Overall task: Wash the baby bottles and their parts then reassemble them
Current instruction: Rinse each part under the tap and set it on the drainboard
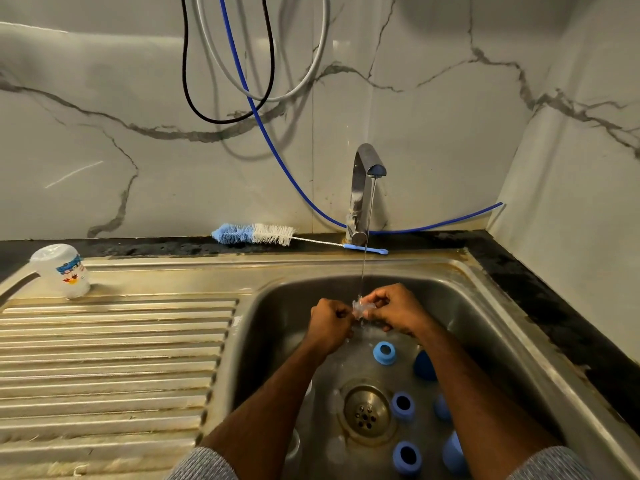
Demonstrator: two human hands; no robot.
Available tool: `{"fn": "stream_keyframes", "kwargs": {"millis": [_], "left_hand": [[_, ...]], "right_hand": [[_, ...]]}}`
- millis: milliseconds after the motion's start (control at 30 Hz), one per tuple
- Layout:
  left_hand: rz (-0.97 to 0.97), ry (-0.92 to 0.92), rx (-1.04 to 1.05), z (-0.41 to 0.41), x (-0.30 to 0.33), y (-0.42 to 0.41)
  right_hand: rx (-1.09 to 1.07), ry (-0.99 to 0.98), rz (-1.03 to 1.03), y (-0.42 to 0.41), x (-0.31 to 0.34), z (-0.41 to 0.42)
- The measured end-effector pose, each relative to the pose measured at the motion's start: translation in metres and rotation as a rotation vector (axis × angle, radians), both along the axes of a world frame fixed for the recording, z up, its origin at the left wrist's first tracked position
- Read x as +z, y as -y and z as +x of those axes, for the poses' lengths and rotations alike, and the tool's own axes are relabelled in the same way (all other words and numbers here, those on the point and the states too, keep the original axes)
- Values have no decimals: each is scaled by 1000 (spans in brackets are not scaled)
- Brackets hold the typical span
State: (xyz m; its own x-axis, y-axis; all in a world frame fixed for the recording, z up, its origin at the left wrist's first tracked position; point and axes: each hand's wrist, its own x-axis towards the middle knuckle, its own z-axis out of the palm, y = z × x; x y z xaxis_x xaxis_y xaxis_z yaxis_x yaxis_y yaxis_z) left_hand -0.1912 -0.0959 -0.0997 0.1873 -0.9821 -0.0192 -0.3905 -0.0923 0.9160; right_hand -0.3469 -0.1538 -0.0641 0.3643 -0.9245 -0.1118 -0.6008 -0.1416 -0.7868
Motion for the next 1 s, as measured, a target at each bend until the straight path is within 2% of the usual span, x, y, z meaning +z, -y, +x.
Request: {"fn": "stream_keyframes", "kwargs": {"millis": [333,500,600,833,933,1000], "left_hand": [[-29,54,-36,-1,-1,1],[-8,104,36,3,-3,5],[-60,131,48,4,-2,4],[-61,193,2,7,-3,1],[-57,266,49,8,3,-6],[-84,253,98,11,9,-12]], "right_hand": [[-54,142,96,5,-5,-6],[-56,86,-27,1,-5,5],[-71,72,-83,0,-6,10],[-76,80,-100,-2,-8,10],[-73,82,-110,-5,-8,10],[-68,90,-126,-7,-9,11]]}}
